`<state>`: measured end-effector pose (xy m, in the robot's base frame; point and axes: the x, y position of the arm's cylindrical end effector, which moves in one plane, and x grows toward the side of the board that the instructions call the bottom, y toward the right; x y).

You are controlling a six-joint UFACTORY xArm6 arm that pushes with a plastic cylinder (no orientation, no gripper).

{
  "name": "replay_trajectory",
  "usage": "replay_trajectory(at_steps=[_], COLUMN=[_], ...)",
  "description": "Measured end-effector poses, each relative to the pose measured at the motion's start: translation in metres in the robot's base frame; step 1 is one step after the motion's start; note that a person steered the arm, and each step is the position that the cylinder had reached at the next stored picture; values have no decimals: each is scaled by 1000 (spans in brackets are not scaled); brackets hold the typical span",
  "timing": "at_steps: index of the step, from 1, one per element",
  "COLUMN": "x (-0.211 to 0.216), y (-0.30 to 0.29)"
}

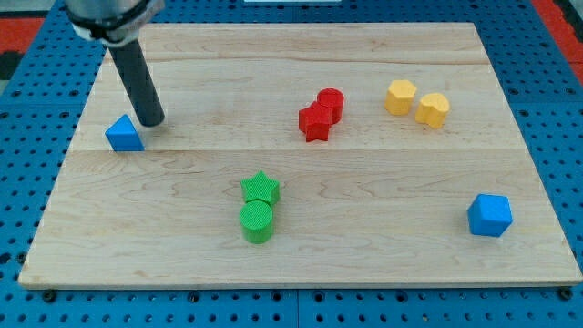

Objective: Slide the blue triangle towards the bottom left

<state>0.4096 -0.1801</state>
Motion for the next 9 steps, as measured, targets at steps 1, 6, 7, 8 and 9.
replay_trajectory(at_steps=[1,6,7,8,9], x=[20,42,37,37,52], y=[12,-58,-43,-39,-17])
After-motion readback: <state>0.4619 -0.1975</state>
